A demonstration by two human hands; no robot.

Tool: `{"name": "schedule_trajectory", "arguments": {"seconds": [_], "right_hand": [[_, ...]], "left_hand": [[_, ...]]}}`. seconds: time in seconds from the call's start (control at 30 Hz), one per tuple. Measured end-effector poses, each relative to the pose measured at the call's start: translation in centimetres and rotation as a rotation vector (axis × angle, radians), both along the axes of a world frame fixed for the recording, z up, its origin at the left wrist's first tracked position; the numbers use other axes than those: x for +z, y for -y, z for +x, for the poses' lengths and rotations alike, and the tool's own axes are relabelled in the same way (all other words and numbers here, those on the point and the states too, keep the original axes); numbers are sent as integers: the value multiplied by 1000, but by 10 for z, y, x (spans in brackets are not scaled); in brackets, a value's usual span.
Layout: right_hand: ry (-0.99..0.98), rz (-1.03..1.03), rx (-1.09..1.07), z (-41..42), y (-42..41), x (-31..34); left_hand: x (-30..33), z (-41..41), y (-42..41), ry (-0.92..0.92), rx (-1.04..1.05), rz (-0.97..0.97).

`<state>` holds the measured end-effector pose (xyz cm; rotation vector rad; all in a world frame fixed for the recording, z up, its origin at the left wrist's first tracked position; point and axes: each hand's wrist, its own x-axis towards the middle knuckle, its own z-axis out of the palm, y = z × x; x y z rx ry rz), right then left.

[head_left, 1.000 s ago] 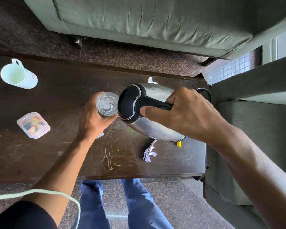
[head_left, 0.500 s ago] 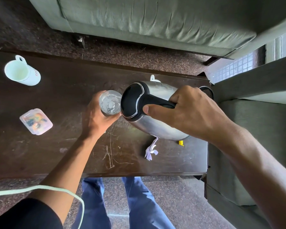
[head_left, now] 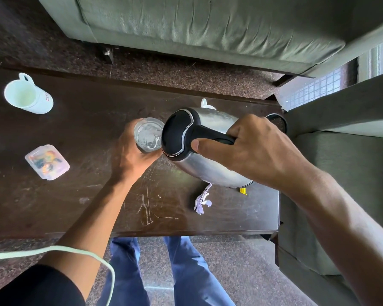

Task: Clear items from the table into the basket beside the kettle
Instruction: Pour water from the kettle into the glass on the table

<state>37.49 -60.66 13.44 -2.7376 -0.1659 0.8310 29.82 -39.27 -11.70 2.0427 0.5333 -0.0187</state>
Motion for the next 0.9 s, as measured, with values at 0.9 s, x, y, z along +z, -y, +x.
{"name": "schedule_trajectory", "arguments": {"seconds": [0.9], "right_hand": [[-102,471,-247,-12,19,-33]], "left_hand": [[13,23,12,-62,112,37]]}}
